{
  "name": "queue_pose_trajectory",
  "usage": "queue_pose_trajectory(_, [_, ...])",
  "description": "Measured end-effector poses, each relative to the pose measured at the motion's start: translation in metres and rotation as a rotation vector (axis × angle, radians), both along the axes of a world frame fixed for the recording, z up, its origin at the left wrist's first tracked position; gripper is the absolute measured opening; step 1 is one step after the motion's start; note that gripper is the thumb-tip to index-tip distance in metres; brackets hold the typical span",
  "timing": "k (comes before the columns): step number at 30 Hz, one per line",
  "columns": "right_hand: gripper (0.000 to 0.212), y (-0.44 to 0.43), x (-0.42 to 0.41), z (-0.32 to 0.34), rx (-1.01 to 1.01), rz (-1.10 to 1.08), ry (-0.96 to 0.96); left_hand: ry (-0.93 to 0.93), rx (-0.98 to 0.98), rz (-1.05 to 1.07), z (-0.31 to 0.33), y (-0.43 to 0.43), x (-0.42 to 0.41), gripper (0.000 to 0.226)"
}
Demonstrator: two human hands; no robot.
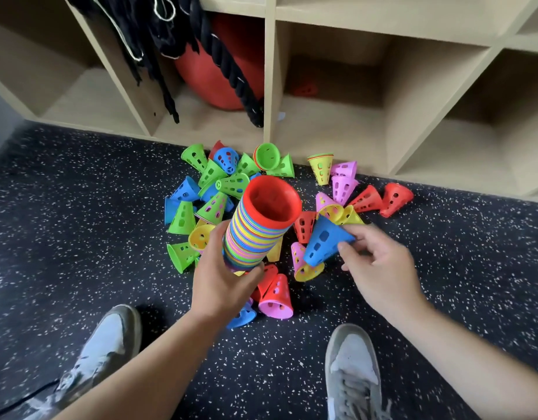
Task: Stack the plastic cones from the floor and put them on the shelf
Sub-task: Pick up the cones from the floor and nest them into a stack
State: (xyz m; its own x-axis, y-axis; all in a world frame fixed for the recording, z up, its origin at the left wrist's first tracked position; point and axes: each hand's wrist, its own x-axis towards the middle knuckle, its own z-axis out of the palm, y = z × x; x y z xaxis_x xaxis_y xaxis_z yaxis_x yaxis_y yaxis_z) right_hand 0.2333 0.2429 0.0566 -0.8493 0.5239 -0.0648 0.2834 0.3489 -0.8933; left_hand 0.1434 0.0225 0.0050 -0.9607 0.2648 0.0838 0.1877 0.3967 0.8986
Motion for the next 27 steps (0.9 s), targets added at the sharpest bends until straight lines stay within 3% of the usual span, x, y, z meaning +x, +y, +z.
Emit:
queue_pose_trajectory(8, [0.045, 0.001, -0.036, 0.073, 0.063, 0.112, 0.567, -0.01, -0.02, -0.016, -0.005, 0.012, 0.001, 0.081])
queue_pose_trajectory(13, [0.044, 0.002, -0.052, 0.072, 0.29, 0.382, 0.528, -0.005, -0.027, -0.034, -0.008, 0.024, -0.002, 0.097])
queue_pose_trajectory(16, [0.036, 0.016, -0.053, 0.055, 0.161, 0.276, 0.561, -0.033, 0.003, -0.005, -0.007, 0.029, -0.004, 0.083])
queue_pose_trajectory(18, [0.027, 0.031, -0.057, 0.031, 0.144, 0.132, 0.435, -0.068, 0.024, 0.031, -0.009, 0.029, -0.005, 0.073])
queue_pose_trajectory(20, [0.027, 0.044, -0.064, -0.003, 0.214, 0.105, 0.128, -0.091, 0.041, 0.065, -0.01, 0.029, -0.005, 0.071])
queue_pose_trajectory(24, [0.032, 0.053, -0.089, -0.066, 0.334, 0.321, -0.31, -0.103, 0.027, 0.11, -0.007, 0.03, -0.011, 0.072])
queue_pose_trajectory(27, [0.05, 0.053, -0.115, -0.09, 0.37, 0.437, -0.409, -0.103, -0.002, 0.135, -0.01, 0.032, -0.019, 0.07])
